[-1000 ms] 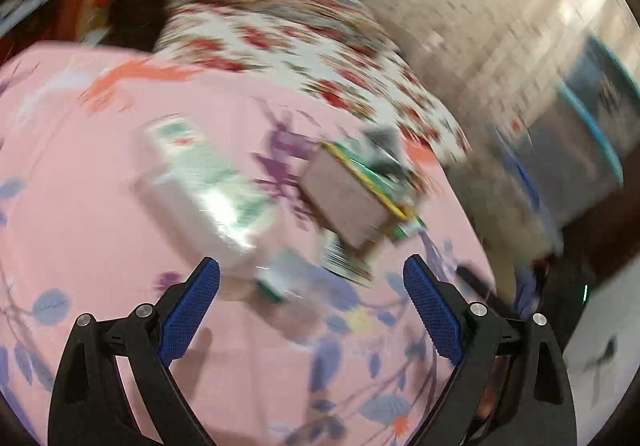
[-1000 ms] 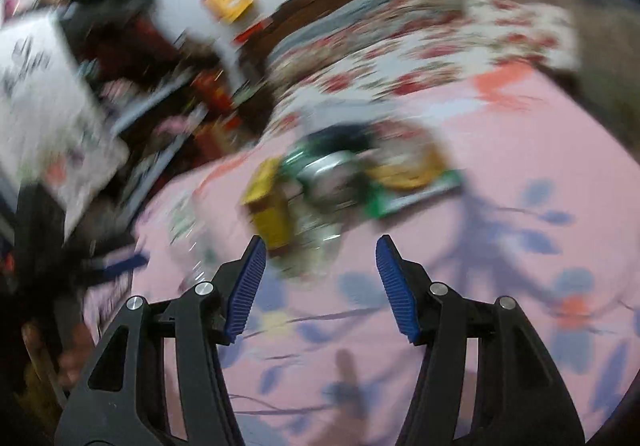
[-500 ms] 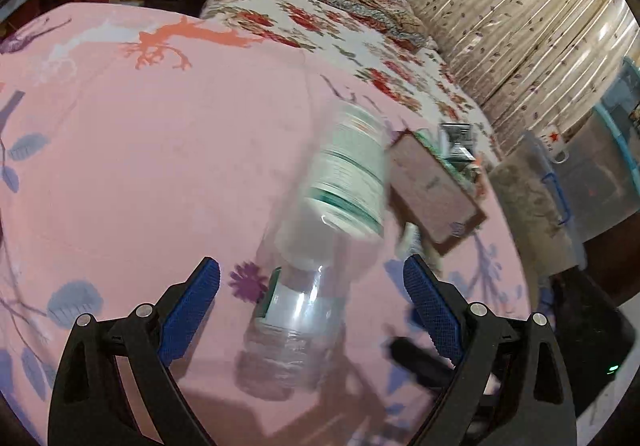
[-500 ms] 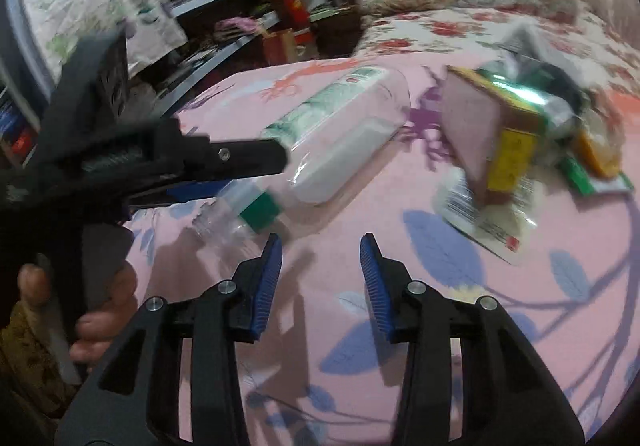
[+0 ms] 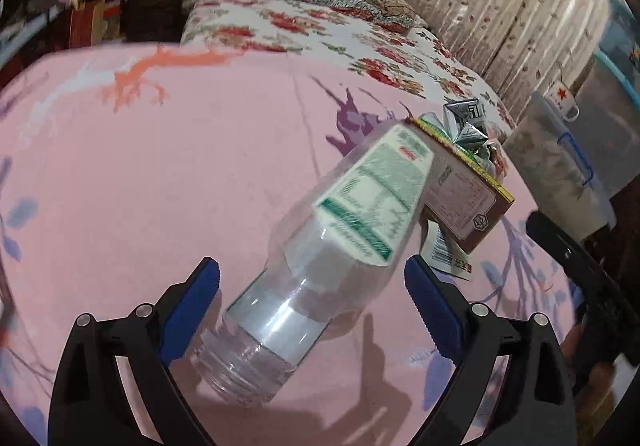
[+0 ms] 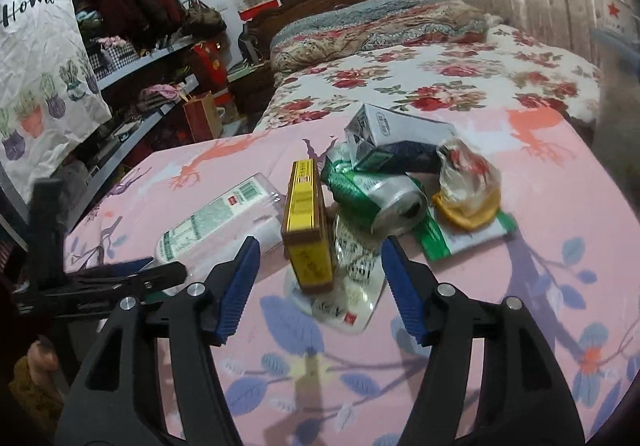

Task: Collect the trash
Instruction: 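Grasp clear plastic bottle with left gripper while right gripper grasps yellow box, then carry bottle and yellow box to wastebasket and release both grippers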

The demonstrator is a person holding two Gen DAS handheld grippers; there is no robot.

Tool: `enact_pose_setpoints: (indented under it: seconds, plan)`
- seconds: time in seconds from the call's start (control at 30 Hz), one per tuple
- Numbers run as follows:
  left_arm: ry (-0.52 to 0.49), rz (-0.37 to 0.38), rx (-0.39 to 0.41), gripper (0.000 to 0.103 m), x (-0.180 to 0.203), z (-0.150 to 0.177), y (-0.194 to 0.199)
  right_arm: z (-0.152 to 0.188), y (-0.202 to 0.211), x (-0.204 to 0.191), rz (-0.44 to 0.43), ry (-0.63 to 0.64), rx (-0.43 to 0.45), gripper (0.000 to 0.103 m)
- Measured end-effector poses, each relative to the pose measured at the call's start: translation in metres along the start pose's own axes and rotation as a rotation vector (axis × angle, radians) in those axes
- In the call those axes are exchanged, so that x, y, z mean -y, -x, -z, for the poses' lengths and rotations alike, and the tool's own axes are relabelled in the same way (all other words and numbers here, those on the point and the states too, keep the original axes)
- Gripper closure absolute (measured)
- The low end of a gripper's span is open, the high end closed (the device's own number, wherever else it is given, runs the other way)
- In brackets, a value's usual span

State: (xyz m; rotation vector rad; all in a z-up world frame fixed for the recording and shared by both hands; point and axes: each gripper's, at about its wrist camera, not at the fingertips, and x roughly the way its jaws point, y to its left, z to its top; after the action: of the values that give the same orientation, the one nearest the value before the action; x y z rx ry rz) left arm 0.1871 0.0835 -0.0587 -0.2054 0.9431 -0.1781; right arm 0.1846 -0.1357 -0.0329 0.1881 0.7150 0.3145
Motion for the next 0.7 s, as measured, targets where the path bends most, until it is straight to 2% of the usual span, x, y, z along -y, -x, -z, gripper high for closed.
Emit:
enact_pose_setpoints:
  seconds: [0.13, 0.27, 0.3, 0.33, 0.37, 0.43, 0.57, 0.7]
  plan:
    - [-0.151, -0.086, 0.006, 0.01, 0.02, -0.014, -0.002, -0.004, -0.018, -0.006, 0.01, 0.043, -0.02, 0.036]
    - [-0.294, -0.15, -0.057, 0.01, 0.039, -0.017, -0.028, -0.003, -0.039, -0.01, 0.021, 0.056, -0.052, 0.037]
    - [-0.306, -0.151, -0.073, 0.012, 0.04, -0.016, -0.034, -0.002, -0.044, -0.011, 0.027, 0.059, -0.058, 0.04]
    - [-0.322, -0.143, -0.096, 0.027, 0.041, -0.014, -0.043, -0.001, -0.05, -0.011, 0.024, 0.068, -0.074, 0.072]
    - [-0.328, -0.13, -0.112, 0.033, 0.041, -0.012, -0.047, 0.0, -0.055, -0.011, 0.012, 0.064, -0.099, 0.078]
    - [-0.315, -0.122, -0.084, 0.036, 0.039, -0.01, -0.042, 0.002, -0.045, -0.009, -0.012, 0.026, -0.068, 0.078]
    - [-0.247, -0.047, -0.012, 0.037, 0.031, -0.005, -0.01, 0.007, 0.0, -0.007, -0.071, 0.0, 0.021, 0.078]
    - [-0.172, 0.057, 0.033, 0.037, 0.033, 0.002, 0.022, 0.024, 0.039, 0.004, -0.063, -0.013, 0.073, 0.078]
